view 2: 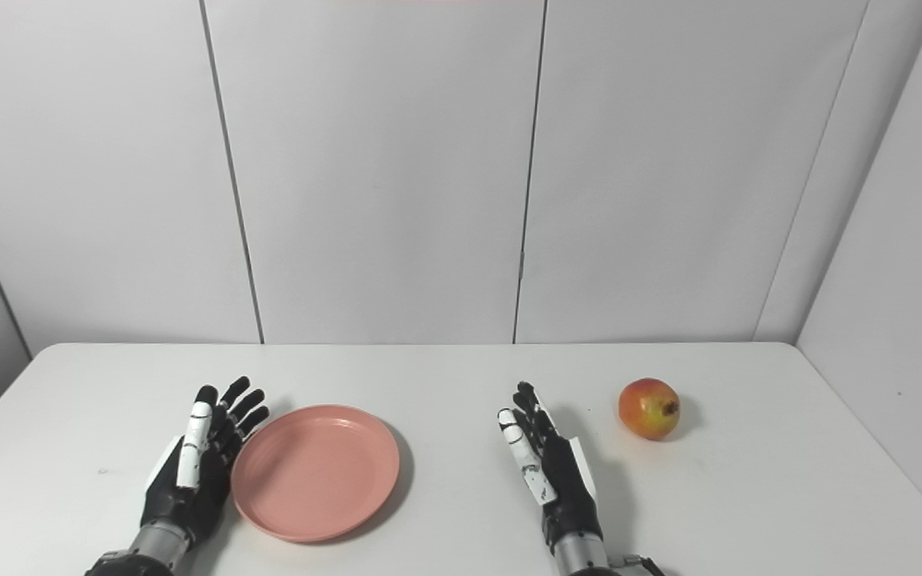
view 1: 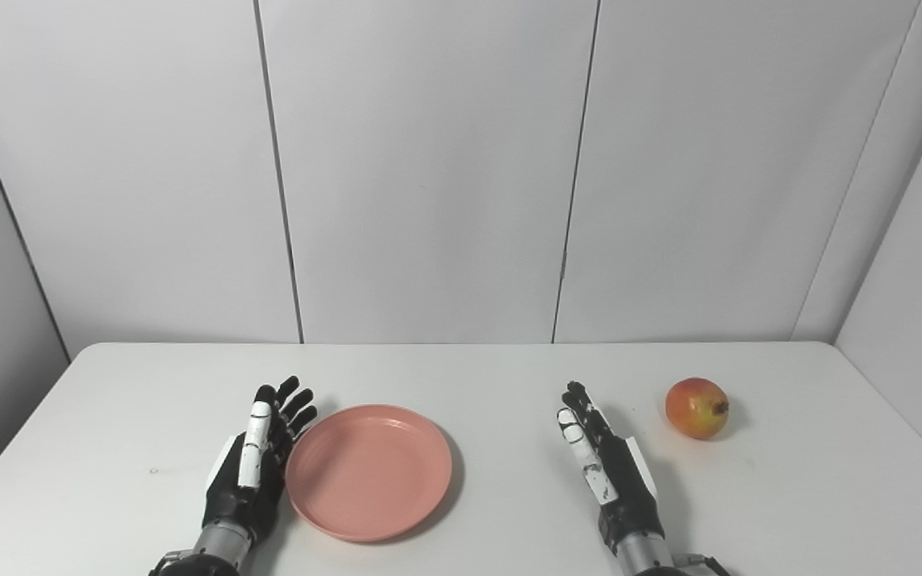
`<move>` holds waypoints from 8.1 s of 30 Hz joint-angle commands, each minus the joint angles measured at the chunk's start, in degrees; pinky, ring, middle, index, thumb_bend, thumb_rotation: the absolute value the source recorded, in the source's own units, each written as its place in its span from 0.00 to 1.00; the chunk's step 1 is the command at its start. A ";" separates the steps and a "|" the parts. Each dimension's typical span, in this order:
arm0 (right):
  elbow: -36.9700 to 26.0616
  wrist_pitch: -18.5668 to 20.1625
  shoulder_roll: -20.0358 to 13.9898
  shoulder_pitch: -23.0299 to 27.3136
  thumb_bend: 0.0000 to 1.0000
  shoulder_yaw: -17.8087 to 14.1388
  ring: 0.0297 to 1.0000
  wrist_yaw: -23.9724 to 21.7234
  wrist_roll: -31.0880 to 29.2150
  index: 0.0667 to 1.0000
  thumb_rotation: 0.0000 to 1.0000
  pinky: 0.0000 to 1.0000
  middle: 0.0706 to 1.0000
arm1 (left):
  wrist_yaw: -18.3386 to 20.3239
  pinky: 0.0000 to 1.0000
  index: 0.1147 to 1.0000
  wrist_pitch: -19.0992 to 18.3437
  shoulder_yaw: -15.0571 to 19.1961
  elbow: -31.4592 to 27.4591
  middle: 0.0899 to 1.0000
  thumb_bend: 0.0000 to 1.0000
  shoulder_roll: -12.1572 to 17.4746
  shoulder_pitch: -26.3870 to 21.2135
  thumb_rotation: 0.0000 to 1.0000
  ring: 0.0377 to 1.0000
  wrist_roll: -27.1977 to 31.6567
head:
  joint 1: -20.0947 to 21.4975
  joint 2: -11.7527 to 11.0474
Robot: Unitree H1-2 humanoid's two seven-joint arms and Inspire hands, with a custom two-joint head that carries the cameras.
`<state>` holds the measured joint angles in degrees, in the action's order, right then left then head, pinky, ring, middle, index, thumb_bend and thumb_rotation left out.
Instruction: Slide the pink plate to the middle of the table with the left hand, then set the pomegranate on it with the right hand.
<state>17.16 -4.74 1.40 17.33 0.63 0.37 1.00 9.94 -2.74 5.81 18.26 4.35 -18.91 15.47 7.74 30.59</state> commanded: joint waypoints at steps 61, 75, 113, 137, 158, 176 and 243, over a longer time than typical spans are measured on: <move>-4.96 3.91 -1.82 -0.61 0.53 -0.35 0.93 -2.34 -3.65 0.93 0.79 0.95 0.93 | -3.85 0.95 0.97 10.27 -5.40 4.95 0.97 0.55 -4.31 -1.46 1.00 0.96 -10.82 | -3.84 1.02; -4.00 -0.80 -2.95 2.58 0.54 -2.49 0.93 0.05 -2.36 0.95 0.78 0.92 0.93 | -3.65 0.93 0.97 11.71 -5.16 6.91 0.96 0.54 -3.32 -1.51 1.00 0.95 -11.28 | -2.91 0.56; -3.12 -4.09 -15.72 9.37 0.77 -4.95 0.85 20.09 25.35 0.89 0.40 0.79 0.87 | -1.73 0.90 0.91 10.95 -4.50 7.66 0.91 0.52 -3.68 -1.04 1.00 0.91 -7.71 | -0.58 -0.51; 16.96 -6.25 -19.43 13.81 0.84 -0.49 0.84 27.79 28.96 0.88 0.32 0.76 0.88 | -1.28 0.90 0.91 10.18 -4.65 6.81 0.91 0.52 -3.81 -0.58 1.00 0.92 -7.32 | -0.59 -0.55; 31.12 -7.91 -19.58 19.24 0.85 3.75 0.84 32.07 28.12 0.88 0.26 0.75 0.87 | -0.61 0.91 0.91 9.23 -4.69 5.38 0.91 0.52 -3.59 0.11 1.00 0.92 -6.68 | -0.86 -0.06; 36.71 -11.90 -19.62 20.71 0.74 4.60 0.70 37.47 26.33 0.77 0.01 0.63 0.74 | -0.50 0.91 0.92 7.96 -4.90 3.62 0.92 0.50 -3.59 0.84 1.00 0.93 -6.63 | -1.12 0.01; 13.37 -13.90 -17.55 13.56 0.50 3.79 0.42 31.71 25.84 0.46 0.00 0.34 0.45 | -0.95 0.93 0.96 8.64 -6.40 5.00 0.95 0.52 -4.68 -0.23 1.00 0.95 -9.45 | -2.67 0.04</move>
<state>32.01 -17.06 -15.25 28.89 5.07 32.10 26.56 8.80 4.40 -0.25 21.97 0.13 -19.57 5.92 5.10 30.59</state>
